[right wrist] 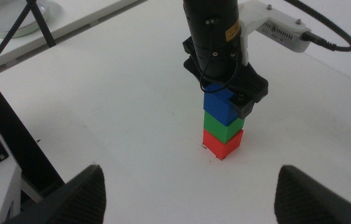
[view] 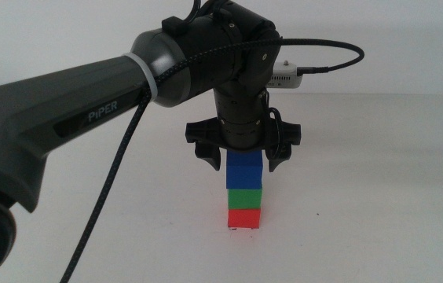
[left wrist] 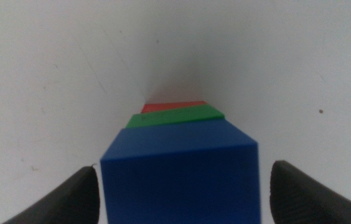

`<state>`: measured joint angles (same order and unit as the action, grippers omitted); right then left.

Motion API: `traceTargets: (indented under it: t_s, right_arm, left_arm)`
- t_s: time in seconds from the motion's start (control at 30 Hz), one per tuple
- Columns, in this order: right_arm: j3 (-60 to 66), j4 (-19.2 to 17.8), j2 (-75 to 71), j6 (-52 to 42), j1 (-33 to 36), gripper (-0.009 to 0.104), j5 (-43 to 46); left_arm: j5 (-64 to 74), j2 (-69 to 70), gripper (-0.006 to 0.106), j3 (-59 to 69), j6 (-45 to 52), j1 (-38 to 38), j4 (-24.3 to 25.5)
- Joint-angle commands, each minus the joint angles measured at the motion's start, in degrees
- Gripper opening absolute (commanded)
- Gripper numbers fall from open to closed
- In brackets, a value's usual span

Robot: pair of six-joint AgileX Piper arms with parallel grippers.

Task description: Stack red cubes first, then green, then blue cubes in a specific spot.

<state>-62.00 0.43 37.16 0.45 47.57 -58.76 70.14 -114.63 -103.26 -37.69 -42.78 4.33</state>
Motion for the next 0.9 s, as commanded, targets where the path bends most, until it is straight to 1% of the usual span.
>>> traceTargets:
  t_s: [0.0,0.07,0.17,0.23,0.33,0.4,0.5,0.6,0.67,0.73,0.77,0.87]
  right_arm:
    - [0.3,-0.1,-0.2,-0.5,-0.2,0.093,0.6]
    - [0.3,-0.1,-0.2,-0.5,-0.2,0.093,0.6]
    - [0.3,-0.1,-0.2,-0.5,-0.2,0.093,0.6]
    - [0.3,-0.1,-0.2,-0.5,-0.2,0.093,0.6]
    - [0.3,-0.1,-0.2,-0.5,-0.2,0.093,0.6]
    - [0.3,-0.1,-0.2,-0.5,-0.2,0.093,0.6]
    - [0.3,-0.1,-0.2,-0.5,-0.2,0.093,0.6]
    - [0.3,-0.1,-0.2,-0.5,-0.2,0.093,0.6]
    - [0.3,-0.1,-0.2,-0.5,-0.2,0.093,0.6]
    - [0.3,-0.1,-0.2,-0.5,-0.2,0.093,0.6]
    - [0.3,-0.1,-0.2,-0.5,-0.2,0.093,0.6]
    - [0.3,-0.1,-0.2,-0.5,-0.2,0.093,0.6]
  left_arm:
    - [-0.2,1.4,0.094,-0.5,0.4,-0.1,-0.8]
    - [-0.2,3.9,0.094,-1.5,1.9,-0.1,-2.4]
    - [-0.2,9.3,0.094,-2.3,7.6,-0.1,-2.9]
    - [-0.2,13.5,0.094,-2.5,9.3,-0.1,-2.5]
    - [-0.2,19.4,0.094,-2.5,11.9,-0.1,1.0]
    - [-0.2,23.9,0.094,-2.4,18.1,-0.1,4.3]
    - [-0.2,31.5,0.094,0.9,19.7,0.9,9.3]
    - [-0.2,40.4,0.094,6.6,20.0,4.8,10.6]
    - [-0.2,45.4,0.094,10.8,22.0,7.8,11.3]
    - [-0.2,50.4,0.094,16.2,24.9,12.5,9.9]
    - [-0.2,53.4,0.094,19.4,27.4,16.1,7.8]
    - [-8.9,63.3,0.094,28.7,38.3,28.4,-1.8]
